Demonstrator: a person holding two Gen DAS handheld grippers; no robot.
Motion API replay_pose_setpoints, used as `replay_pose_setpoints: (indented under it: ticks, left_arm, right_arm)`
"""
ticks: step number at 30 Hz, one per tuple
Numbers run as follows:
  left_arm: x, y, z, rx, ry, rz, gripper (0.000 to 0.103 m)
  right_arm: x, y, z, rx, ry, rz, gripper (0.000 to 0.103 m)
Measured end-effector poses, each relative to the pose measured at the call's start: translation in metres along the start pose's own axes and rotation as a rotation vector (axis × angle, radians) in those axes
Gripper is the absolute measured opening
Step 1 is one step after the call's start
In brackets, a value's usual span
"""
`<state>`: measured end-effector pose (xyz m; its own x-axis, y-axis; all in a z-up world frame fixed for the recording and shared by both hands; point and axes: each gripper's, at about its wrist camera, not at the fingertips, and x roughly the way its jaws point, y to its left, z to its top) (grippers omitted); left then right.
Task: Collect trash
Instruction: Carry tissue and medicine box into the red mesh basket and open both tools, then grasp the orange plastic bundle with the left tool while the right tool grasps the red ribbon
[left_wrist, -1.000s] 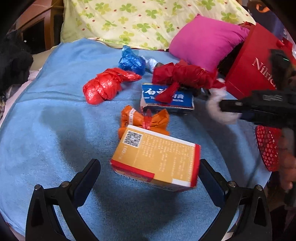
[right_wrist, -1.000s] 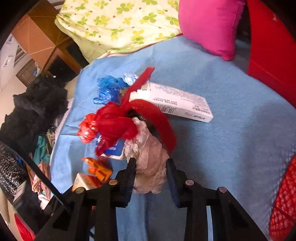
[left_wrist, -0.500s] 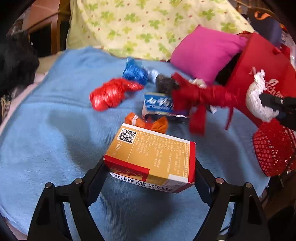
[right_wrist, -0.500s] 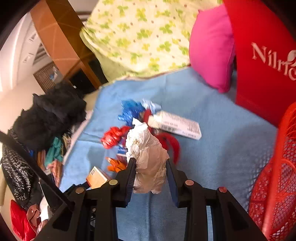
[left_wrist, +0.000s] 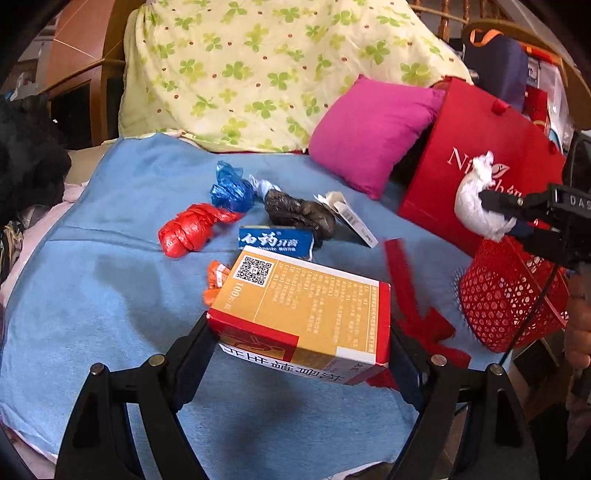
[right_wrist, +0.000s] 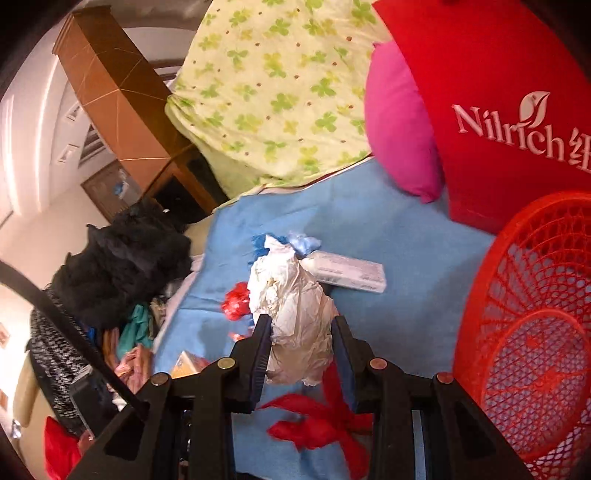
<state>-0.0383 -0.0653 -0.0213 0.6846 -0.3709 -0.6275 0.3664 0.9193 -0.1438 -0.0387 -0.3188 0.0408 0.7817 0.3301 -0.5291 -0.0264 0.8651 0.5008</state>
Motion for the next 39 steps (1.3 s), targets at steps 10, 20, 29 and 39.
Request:
replay_pose_setpoints:
  ticks: [10, 20, 29, 39]
  left_arm:
    - [-0.031, -0.100, 0.067, 0.192, -0.104, -0.128, 0.079]
    - [-0.007, -0.244, 0.098, 0.339, -0.079, -0.355, 0.080]
    - [0.011, -0.230, 0.110, 0.292, -0.043, -0.343, 0.080]
    - [-0.025, -0.026, 0.093, 0.015, -0.136, 0.040, 0.082]
  right_arm:
    - [-0.096, -0.039, 0.013, 0.081, -0.282, 0.002, 0.035]
    - [-0.159, -0.136, -0.011, 0.331, -0.374, -0.102, 0.038]
    - [-0.183, -0.165, -0.023, 0.441, -0.481, -0.143, 0.074]
    - [-0.158, -0.047, -0.018, 0.034, -0.522, 0.048, 0.074]
